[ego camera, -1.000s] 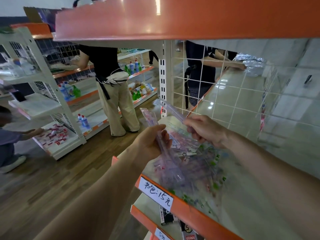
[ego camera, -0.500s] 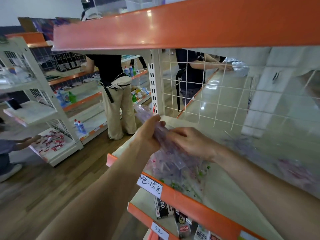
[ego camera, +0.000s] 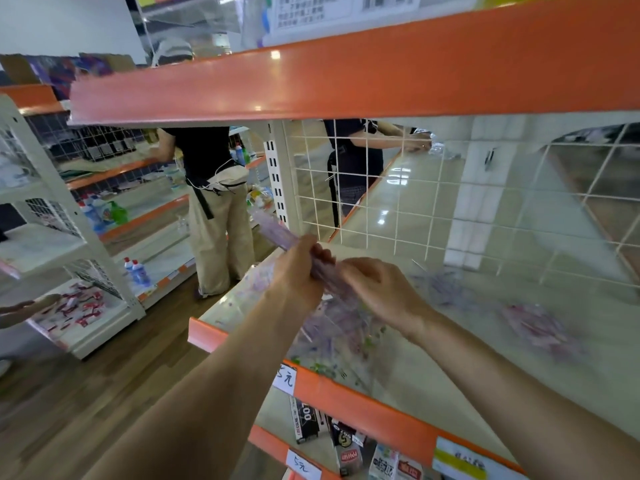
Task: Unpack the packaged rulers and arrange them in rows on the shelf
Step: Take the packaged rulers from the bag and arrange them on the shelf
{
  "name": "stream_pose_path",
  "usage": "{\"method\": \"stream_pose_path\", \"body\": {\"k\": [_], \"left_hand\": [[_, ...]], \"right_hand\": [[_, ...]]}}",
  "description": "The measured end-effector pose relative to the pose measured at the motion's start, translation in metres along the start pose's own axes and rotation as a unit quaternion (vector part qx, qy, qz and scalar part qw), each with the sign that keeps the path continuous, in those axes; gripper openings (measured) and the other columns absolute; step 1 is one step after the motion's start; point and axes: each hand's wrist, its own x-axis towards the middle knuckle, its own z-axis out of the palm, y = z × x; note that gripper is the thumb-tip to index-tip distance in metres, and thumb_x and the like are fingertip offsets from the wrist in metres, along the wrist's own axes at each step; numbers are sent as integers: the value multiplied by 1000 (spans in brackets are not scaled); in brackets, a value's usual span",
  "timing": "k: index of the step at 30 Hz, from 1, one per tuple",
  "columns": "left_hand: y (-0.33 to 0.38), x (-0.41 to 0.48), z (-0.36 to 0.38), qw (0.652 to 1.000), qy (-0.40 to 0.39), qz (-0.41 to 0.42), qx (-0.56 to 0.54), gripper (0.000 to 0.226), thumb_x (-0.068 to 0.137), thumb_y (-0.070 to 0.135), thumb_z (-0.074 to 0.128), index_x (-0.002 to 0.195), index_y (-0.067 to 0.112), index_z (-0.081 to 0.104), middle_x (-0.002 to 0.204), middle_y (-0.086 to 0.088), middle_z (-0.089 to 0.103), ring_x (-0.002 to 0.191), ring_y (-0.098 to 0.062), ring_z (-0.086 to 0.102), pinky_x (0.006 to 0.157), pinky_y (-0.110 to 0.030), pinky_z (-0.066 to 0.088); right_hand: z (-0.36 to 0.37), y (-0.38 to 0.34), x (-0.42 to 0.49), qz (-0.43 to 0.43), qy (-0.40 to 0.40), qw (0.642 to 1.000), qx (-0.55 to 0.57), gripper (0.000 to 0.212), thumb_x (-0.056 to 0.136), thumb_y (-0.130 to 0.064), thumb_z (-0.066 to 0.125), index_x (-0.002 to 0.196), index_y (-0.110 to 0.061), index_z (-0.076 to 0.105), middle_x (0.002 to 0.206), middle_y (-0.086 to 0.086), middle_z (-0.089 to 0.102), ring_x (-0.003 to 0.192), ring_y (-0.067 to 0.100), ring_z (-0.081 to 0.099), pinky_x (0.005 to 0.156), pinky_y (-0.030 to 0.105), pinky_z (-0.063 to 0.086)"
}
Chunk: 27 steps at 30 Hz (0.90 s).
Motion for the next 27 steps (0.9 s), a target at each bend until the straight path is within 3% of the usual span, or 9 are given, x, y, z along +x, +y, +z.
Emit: {"method": "stream_pose_path", "body": {"k": [4, 6, 9, 12, 13, 16, 19, 22, 27], "left_hand": [[-15, -16, 13, 995, -68, -33, 61, 18, 93, 10, 54, 76, 10, 54, 72, -4, 57, 65, -16, 56, 47, -24, 51], [-20, -21, 19, 990, -115, -42, 73, 10, 91, 14, 59, 82, 12, 57, 79, -3, 63, 76, -16, 61, 56, -26, 52], [-25, -25, 30, 986, -153, -62, 35, 8, 90, 20, 60, 87, 14, 57, 85, -7, 62, 87, -21, 63, 72, -36, 52], [-40, -29, 45, 988, -142, -66, 5, 12, 94, 17, 57, 84, 12, 54, 72, -5, 60, 69, -17, 68, 54, -28, 56], [-46, -32, 53, 990, -126, -63, 12, 13, 95, 16, 56, 83, 12, 52, 67, -4, 58, 61, -16, 68, 48, -25, 54], [-68, -43, 78, 990, -116, -46, 62, 13, 93, 11, 59, 84, 9, 51, 67, -6, 52, 61, -20, 63, 46, -24, 52], [-94, -58, 108, 963, -182, -48, 192, 18, 90, 11, 62, 76, 8, 52, 59, -7, 53, 57, -18, 54, 53, -29, 48], [-120, -78, 137, 904, -250, -85, 337, 23, 89, 26, 64, 72, 13, 58, 62, -2, 60, 63, -14, 57, 69, -31, 48], [-170, -103, 171, 856, -272, -102, 427, 14, 90, 25, 62, 81, 14, 58, 75, -3, 49, 58, -12, 47, 55, -26, 38]], "right_hand": [[-16, 3, -7, -30, -112, 989, -91, 15, 89, -37, 60, 96, -24, 56, 87, -7, 63, 79, 11, 59, 73, 30, 47], [-25, 4, -12, -26, -127, 984, -120, 14, 93, -34, 55, 84, -24, 52, 75, -8, 56, 69, 7, 52, 66, 24, 41], [-46, 3, -27, 57, -138, 989, -1, 27, 97, -23, 48, 70, -20, 51, 61, -7, 49, 55, 5, 48, 60, 18, 43], [-63, 4, -41, 87, -147, 984, 52, 10, 93, -19, 52, 84, -17, 56, 63, -2, 55, 57, 9, 57, 61, 28, 54], [-68, 6, -45, 80, -138, 987, 21, 6, 91, -17, 56, 97, -17, 55, 70, -2, 58, 60, 9, 59, 59, 25, 53], [-82, 14, -59, 31, -51, 994, -86, 31, 85, -7, 60, 114, -11, 49, 76, -2, 56, 62, 9, 55, 53, 23, 46], [-108, 29, -83, 31, 53, 991, -122, 40, 86, -11, 51, 123, -25, 43, 92, -7, 58, 71, 14, 53, 57, 25, 42], [-152, 44, -109, 89, 82, 979, -166, 36, 91, -19, 44, 125, -28, 45, 101, -11, 60, 69, 7, 55, 52, 20, 40], [-232, 70, -170, 215, 111, 921, -306, 19, 87, -18, 48, 106, -19, 50, 98, 4, 62, 79, 21, 57, 55, 27, 34]]}}
